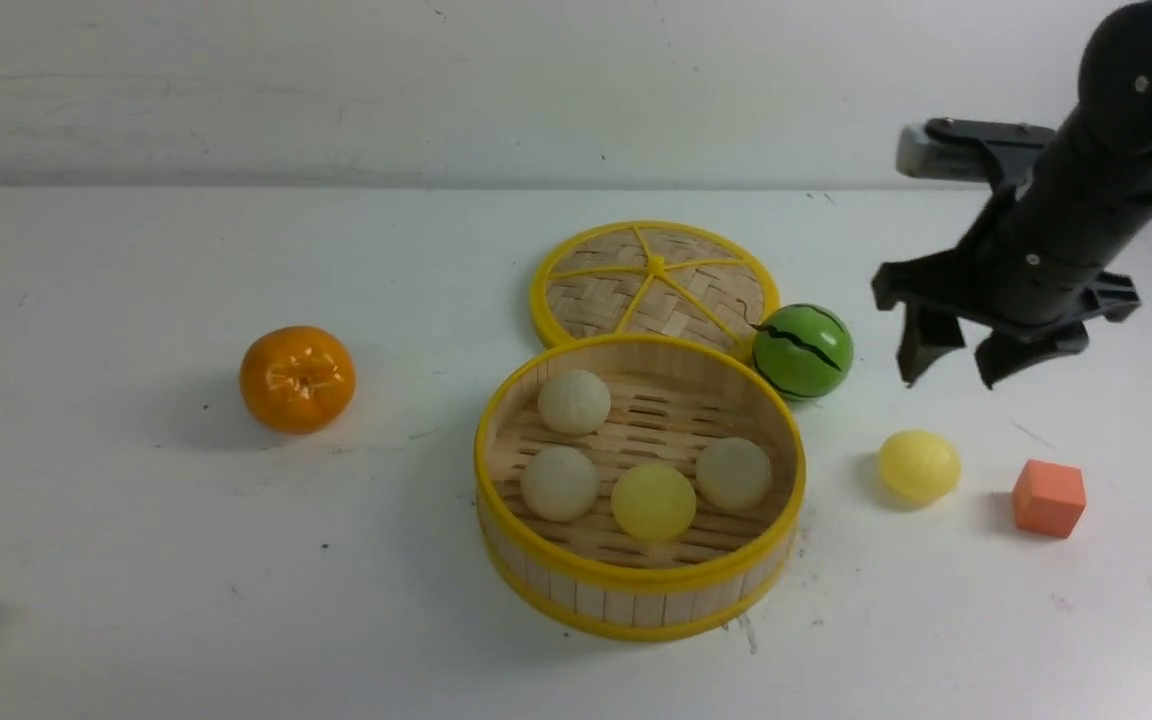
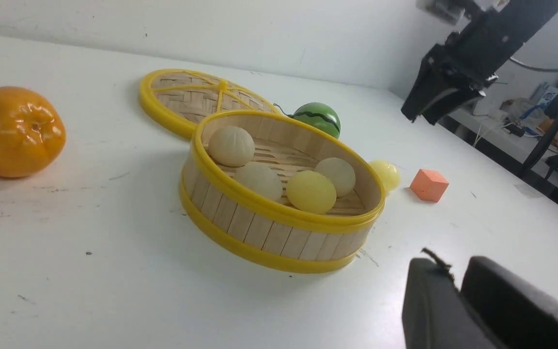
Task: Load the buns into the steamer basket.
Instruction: Use the right arm to grab a steamed stuffed bun
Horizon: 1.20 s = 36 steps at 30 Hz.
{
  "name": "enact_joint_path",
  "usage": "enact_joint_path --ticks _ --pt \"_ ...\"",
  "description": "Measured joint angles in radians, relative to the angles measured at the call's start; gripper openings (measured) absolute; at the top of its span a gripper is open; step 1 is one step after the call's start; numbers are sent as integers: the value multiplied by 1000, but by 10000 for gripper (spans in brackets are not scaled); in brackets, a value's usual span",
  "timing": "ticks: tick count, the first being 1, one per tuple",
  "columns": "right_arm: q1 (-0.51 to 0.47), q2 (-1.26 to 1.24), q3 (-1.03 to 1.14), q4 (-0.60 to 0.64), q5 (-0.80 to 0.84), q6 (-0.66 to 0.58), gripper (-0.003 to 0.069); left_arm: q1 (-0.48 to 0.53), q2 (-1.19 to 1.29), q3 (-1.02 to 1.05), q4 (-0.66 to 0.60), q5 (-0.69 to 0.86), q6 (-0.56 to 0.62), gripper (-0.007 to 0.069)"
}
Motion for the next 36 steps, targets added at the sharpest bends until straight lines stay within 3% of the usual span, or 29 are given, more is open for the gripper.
enact_joint_path --ticks 7,31,36 --pt "-16 106 11 13 -78 -2 268 0 0 0 0 0 0 100" --pt "-19 174 11 23 -135 -7 238 0 0 0 -1 0 0 103" --pt "-19 174 11 23 -141 -15 141 0 0 0 -1 0 0 106"
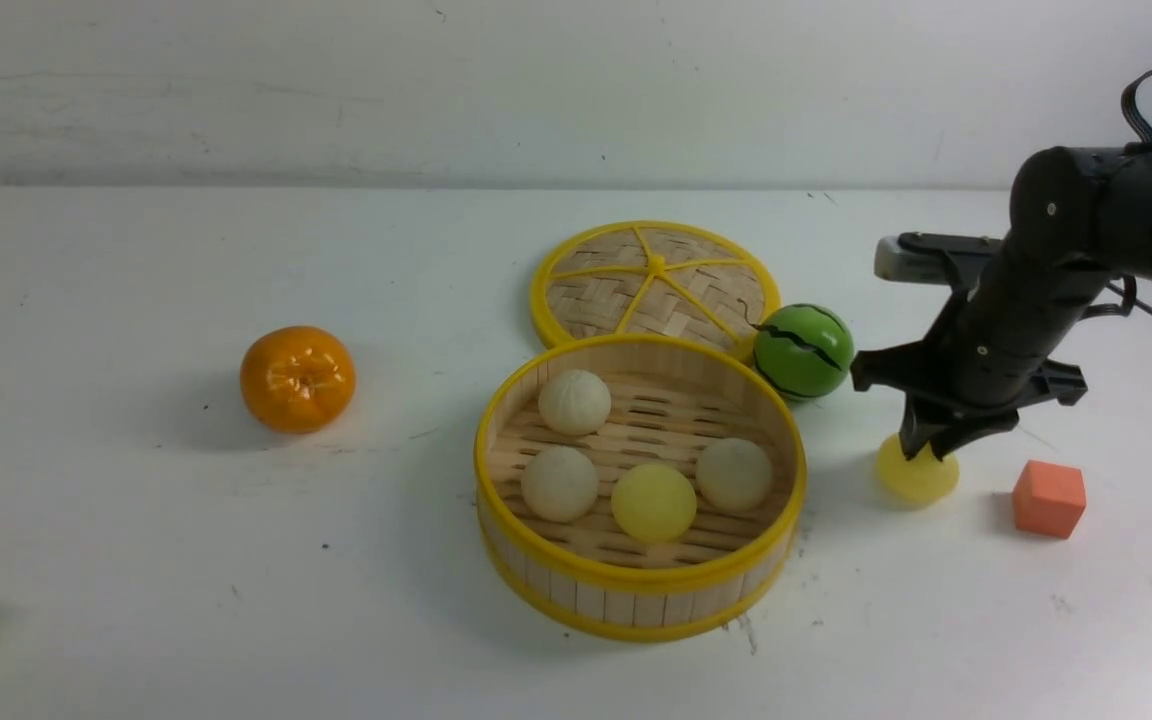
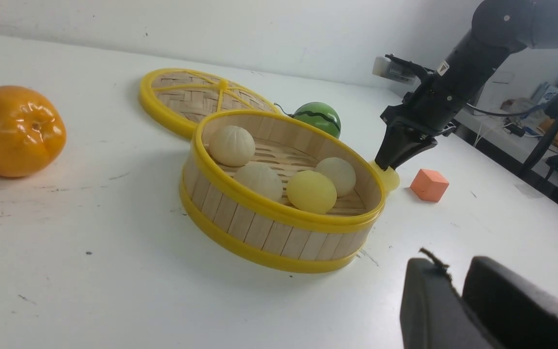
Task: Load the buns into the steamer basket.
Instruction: Use the right arm to grab a steamed stuffed bun, then use the right arm to put the steamed stuffed bun into the steamer
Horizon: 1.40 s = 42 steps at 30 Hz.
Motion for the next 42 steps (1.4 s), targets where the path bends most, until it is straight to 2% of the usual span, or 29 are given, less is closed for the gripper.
enact_joint_path --ticks 3,7,13,20,27,31,37,39,42 --pt "0 0 0 -11 -1 -3 54 0 0 0 0 0 0 106" --pt "0 0 0 -27 3 -11 -3 0 0 0 0 0 0 106" --pt "9 -43 1 -18 43 -43 -7 0 0 0 0 0 0 106" --pt "137 -198 -31 103 44 -119 1 0 0 0 0 0 0 106" --pt "266 -114 -114 142 -2 -123 3 0 0 1 0 0 0 106" --pt "295 -49 -157 163 -12 -123 6 0 0 1 0 0 0 106" --pt "300 62 -200 187 -7 -112 49 0 0 1 0 0 0 106" --pt "300 78 -201 186 -11 -104 101 0 0 1 0 0 0 106" --pt "300 83 -207 198 -24 -104 235 0 0 1 0 0 0 106"
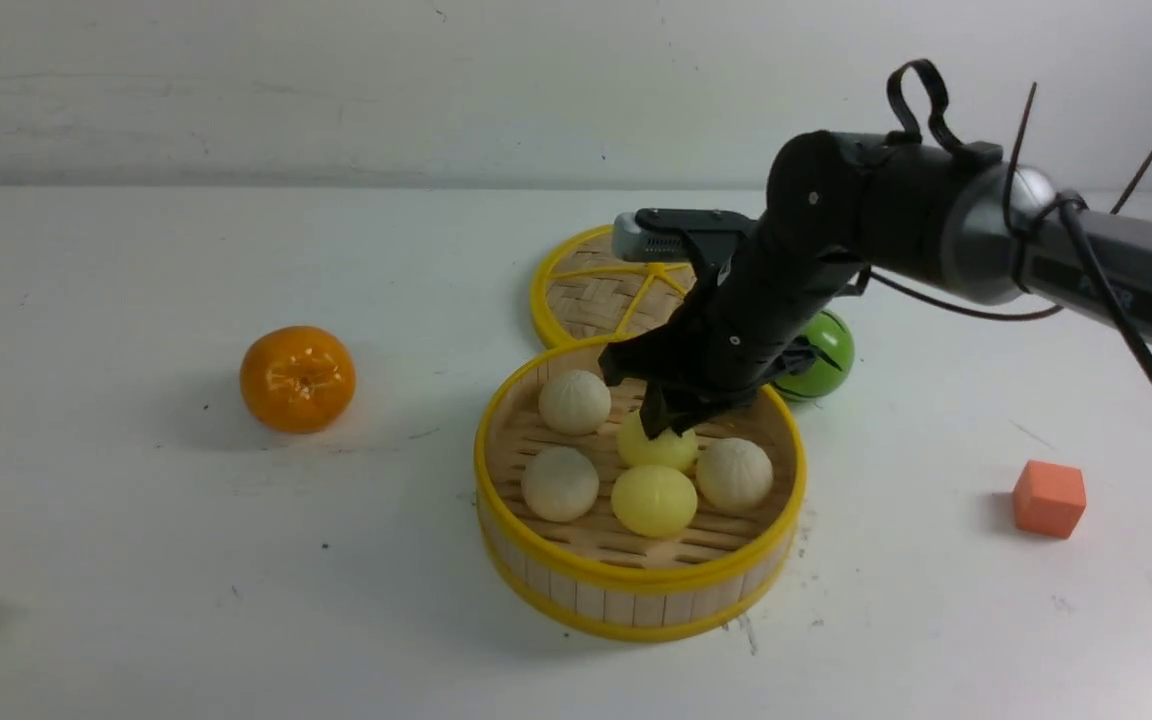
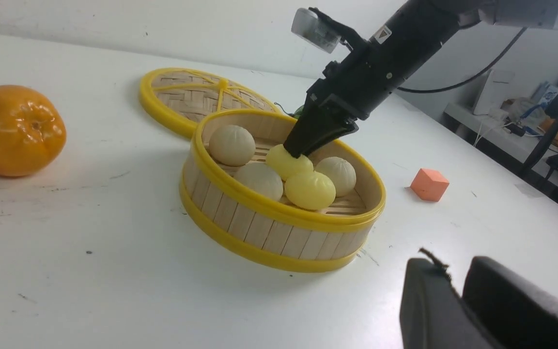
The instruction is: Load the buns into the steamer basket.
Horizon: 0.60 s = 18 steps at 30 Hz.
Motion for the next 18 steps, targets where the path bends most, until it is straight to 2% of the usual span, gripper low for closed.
enact_joint_path --ticks 3,4,6,8,11,13,14,18 --pt "-1 -11 -5 25 1 0 402 0 0 0 0 0 0 106" --pt "-1 -12 -6 27 6 0 414 0 0 0 0 0 0 106" --pt "-1 -50 -14 34 50 0 512 0 0 0 0 0 0 106" --pt "-1 -131 -18 26 134 16 559 0 0 0 0 0 0 106" --pt "2 -212 -16 -8 215 40 547 0 0 0 0 0 0 106" --pt "28 -365 28 -96 295 100 460 0 0 0 0 0 0 106" --pt "34 -376 33 -103 300 111 442 0 0 0 0 0 0 106" --pt "109 -576 185 -230 327 215 230 0 0 0 0 0 0 106"
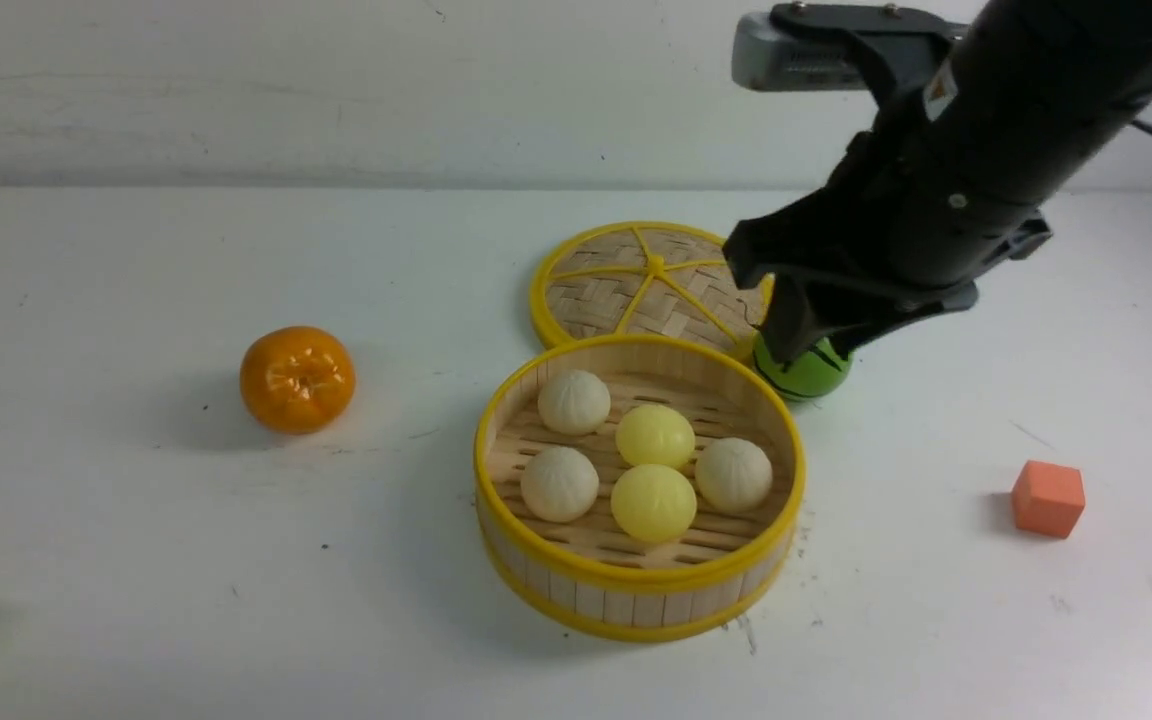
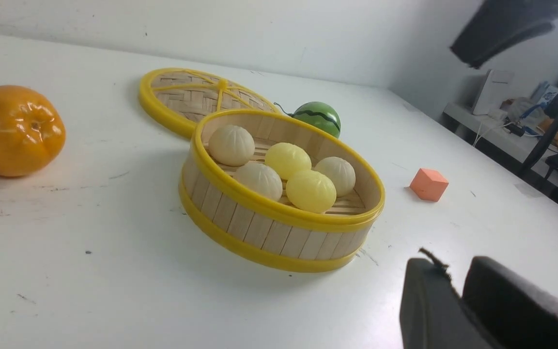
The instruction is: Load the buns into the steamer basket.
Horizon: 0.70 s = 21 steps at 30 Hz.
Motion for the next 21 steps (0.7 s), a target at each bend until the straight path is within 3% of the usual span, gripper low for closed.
enact_joint_path --ticks 2,6,18,21 --pt "38 -84 82 -29 -9 42 111 0 0 0 0 0 0 106" --pt "66 -179 172 -27 13 63 -14 0 0 0 0 0 0 106" --pt "68 -234 197 3 58 66 -21 0 0 0 -2 0 0 106" --pt "55 -309 284 -26 33 7 -20 0 0 0 -2 0 0 108"
